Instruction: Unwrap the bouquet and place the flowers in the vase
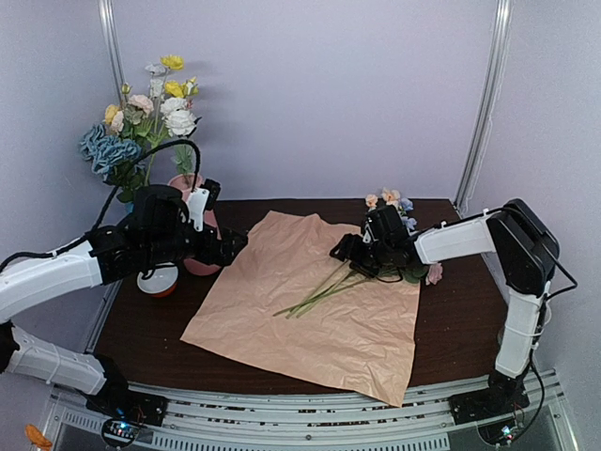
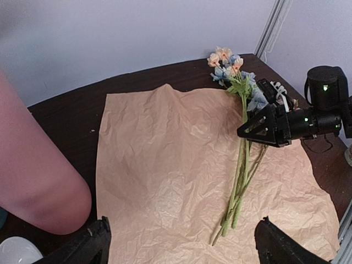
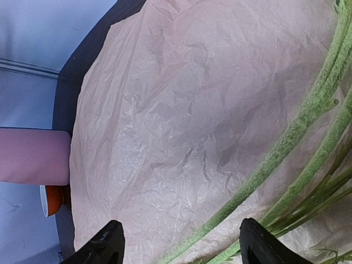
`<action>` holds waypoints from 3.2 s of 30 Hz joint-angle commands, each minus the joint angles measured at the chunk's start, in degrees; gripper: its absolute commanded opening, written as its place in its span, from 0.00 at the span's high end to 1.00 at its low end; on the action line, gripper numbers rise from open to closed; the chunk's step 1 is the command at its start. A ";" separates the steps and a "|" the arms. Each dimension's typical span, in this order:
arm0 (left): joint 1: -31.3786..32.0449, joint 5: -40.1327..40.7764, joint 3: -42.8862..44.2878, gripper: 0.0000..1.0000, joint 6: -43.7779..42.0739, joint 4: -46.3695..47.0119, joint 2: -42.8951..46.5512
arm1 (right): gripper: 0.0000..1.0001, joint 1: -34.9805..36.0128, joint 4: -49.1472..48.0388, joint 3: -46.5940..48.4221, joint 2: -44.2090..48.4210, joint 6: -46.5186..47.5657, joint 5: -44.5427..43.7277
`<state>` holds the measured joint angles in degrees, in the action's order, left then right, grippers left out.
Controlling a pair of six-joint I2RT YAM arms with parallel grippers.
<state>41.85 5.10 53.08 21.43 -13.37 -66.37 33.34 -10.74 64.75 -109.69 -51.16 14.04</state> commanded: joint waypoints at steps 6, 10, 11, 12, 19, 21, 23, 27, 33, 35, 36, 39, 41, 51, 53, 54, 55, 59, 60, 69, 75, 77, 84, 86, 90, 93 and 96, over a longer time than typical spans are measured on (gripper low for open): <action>0.74 -0.37 -1.27 0.07 0.89 5.55 -2.39 | 0.42 -1.22 -4.00 2.10 -4.40 -3.94 3.50; 0.99 -0.52 -1.75 0.07 1.07 6.38 -3.24 | 0.54 -1.50 -5.21 2.71 -5.86 -4.79 3.91; 1.04 -0.53 -1.75 0.07 1.13 6.49 -3.43 | 0.56 -1.59 -5.39 2.83 -6.16 -5.01 4.03; 1.04 -0.53 -1.78 0.07 1.28 6.51 -3.54 | 0.59 -1.57 -5.62 2.93 -6.42 -5.27 4.20; 1.22 -0.88 -2.49 0.08 1.77 7.74 -3.50 | 0.93 -1.96 -7.96 3.29 -7.03 -6.49 5.82; 1.22 -0.93 -2.31 0.08 1.77 7.74 -3.44 | 0.99 -2.05 -8.13 3.94 -6.58 -6.05 6.38; 1.23 -0.89 -2.07 0.08 1.77 7.74 -3.35 | 1.00 -2.09 -8.32 5.04 -5.87 -5.03 7.69; 1.28 -0.94 -2.01 0.08 2.02 8.44 -2.52 | 1.00 -1.98 -7.80 7.43 -3.56 -0.61 10.86; 1.28 -2.36 -1.98 0.08 2.30 10.69 -1.52 | 1.00 -0.46 -12.66 5.52 2.95 11.55 18.58; 1.22 -3.89 -1.92 0.08 2.66 11.96 -1.70 | 1.00 0.50 -16.51 1.92 6.47 15.26 20.23; 1.22 -5.05 -1.99 0.08 2.85 12.96 -1.91 | 1.00 1.02 -19.10 0.11 7.97 17.16 20.87; 1.24 -9.32 -2.28 0.08 3.45 16.94 -3.16 | 1.00 3.31 -20.74 -2.94 11.35 23.21 22.51; 1.29 -11.92 -1.85 0.08 3.74 19.19 -4.72 | 1.00 5.16 -20.81 -3.62 12.42 26.52 23.45; 1.91 -20.38 0.62 0.15 6.28 29.37 -10.71 | 1.00 13.80 -16.99 -5.61 14.83 37.88 23.51; 2.33 -21.53 0.84 0.19 6.67 30.99 -11.77 | 1.00 14.63 -18.06 -7.55 15.63 38.51 22.30; 2.50 -21.99 0.95 0.21 6.81 31.70 -12.36 | 1.00 14.91 -18.28 -8.22 15.73 38.71 21.78; 2.72 -22.30 1.04 0.23 6.98 32.32 -12.95 | 1.00 15.15 -18.38 -8.60 15.80 38.88 21.62; 3.78 -23.36 2.35 0.34 7.72 34.36 -15.60 | 1.00 16.74 -16.54 -8.34 16.03 40.18 21.21; 4.11 -23.25 2.94 0.38 7.81 34.45 -16.28 | 1.00 17.35 -15.95 -8.26 16.14 40.73 20.60; 5.52 -19.80 3.59 1.00 9.64 34.35 -17.92 | 1.00 19.17 -15.26 -8.72 16.35 41.14 17.99; 5.63 -17.66 1.67 1.00 9.68 33.98 -15.48 | 1.00 19.29 -15.62 -9.29 16.61 40.58 16.64; 5.62 -17.05 1.65 1.00 9.32 33.57 -14.85 | 1.00 19.23 -15.64 -9.46 16.83 40.44 16.18; 5.66 -14.18 3.59 1.00 7.10 29.65 -13.17 | 0.57 19.26 -16.12 -10.69 17.60 40.47 13.10; 5.66 -12.90 4.58 1.00 6.27 28.08 -12.49 | 0.46 19.26 -16.58 -11.18 17.90 40.41 12.01; 5.62 -9.09 6.53 1.00 4.19 24.26 -10.92 | 0.16 18.93 -17.93 -12.55 18.87 40.09 9.19; 5.57 -6.25 7.97 1.00 2.62 21.22 -9.57 | 0.00 18.25 -19.80 -14.37 19.94 39.27 6.84; 5.53 -2.82 9.39 1.00 1.12 18.79 -8.11 | 0.00 17.21 -21.96 -16.22 20.95 38.13 5.49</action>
<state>47.68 -3.57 59.11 26.13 8.14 -77.30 51.81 -28.36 50.72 -91.26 -11.33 23.27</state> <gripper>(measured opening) 0.040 0.997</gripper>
